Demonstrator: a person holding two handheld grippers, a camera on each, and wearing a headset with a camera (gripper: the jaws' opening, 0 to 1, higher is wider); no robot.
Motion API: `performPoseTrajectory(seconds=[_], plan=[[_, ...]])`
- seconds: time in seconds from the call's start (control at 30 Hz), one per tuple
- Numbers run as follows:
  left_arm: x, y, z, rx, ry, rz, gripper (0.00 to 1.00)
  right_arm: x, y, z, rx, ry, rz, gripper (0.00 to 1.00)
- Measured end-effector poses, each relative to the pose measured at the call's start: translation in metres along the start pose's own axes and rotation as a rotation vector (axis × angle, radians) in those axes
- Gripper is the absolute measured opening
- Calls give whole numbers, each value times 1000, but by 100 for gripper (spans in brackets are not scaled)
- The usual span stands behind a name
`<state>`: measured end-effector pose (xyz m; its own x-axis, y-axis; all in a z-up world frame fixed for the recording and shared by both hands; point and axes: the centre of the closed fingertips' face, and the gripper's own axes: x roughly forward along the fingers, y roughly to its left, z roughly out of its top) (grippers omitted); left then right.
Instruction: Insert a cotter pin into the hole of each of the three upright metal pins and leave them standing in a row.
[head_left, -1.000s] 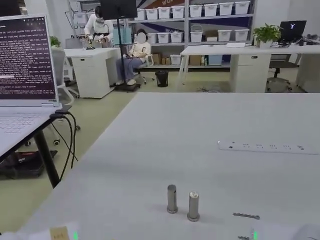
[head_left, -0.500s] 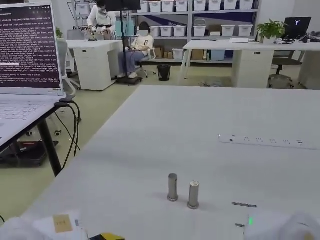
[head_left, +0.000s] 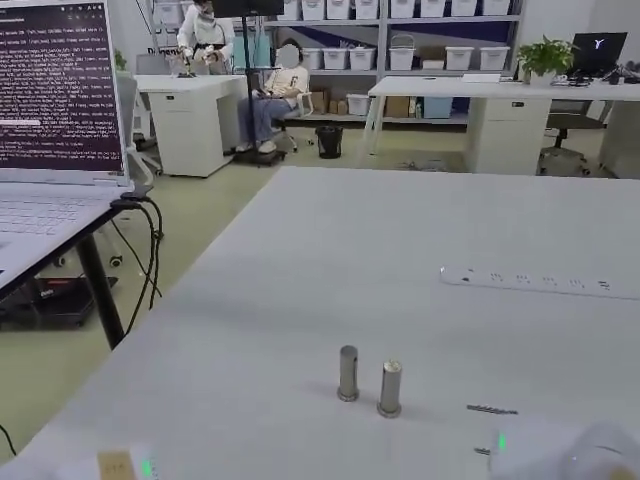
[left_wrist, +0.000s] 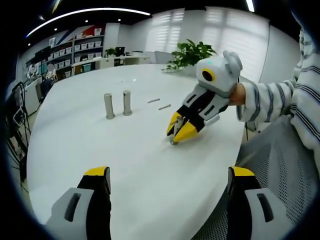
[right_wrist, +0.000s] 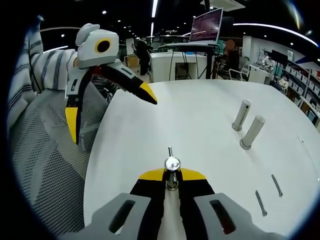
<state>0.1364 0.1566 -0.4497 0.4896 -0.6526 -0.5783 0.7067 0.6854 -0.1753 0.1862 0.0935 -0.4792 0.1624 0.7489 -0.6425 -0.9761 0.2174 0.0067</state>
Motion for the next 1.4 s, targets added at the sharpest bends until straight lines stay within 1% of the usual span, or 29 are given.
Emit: performPoseTrajectory(seconds=[0.07, 0.2, 0.3, 0.33, 0.43, 0.53, 0.6, 0.73, 0.9, 1.07, 1.1, 1.23, 1.4], plan=[[-1, 0, 1, -4, -4, 1, 97, 2, -1, 2, -9, 4, 7, 4], [-3, 0, 3, -6, -8, 4, 96, 8, -2, 8, -54, 17, 35, 4], [-5, 0, 3, -20, -3, 7, 96, 13, -5, 16, -63, 6, 43, 4], [-7, -1, 4, -18, -7, 8, 97, 15, -6, 20, -67, 1, 46, 4], [-9, -3, 5, -24, -14, 10, 97, 20, -10, 27, -79, 3, 48, 4], [-10, -7, 6, -35, -18, 5, 97, 26, -14, 35, -92, 0, 52, 4], [-10, -9, 8, -44, -29, 7, 97, 31, -18, 39, -93, -3, 52, 4], [-10, -10, 9, -52, -35, 11, 97, 38, -24, 46, -92, -11, 47, 4], [-8, -14, 5, -52, -22, 0, 97, 45, -28, 48, -95, -8, 49, 4], [-8, -15, 2, -61, -14, -2, 97, 50, -30, 42, -91, 13, 58, 4], [-8, -16, 1, -64, -10, -4, 97, 49, -31, 44, -82, -1, 58, 4], [-8, -16, 0, -67, -4, -7, 96, 49, -31, 44, -66, -5, 56, 4], [-8, -16, 1, -68, -9, -9, 96, 49, -31, 44, -48, -8, 48, 5]])
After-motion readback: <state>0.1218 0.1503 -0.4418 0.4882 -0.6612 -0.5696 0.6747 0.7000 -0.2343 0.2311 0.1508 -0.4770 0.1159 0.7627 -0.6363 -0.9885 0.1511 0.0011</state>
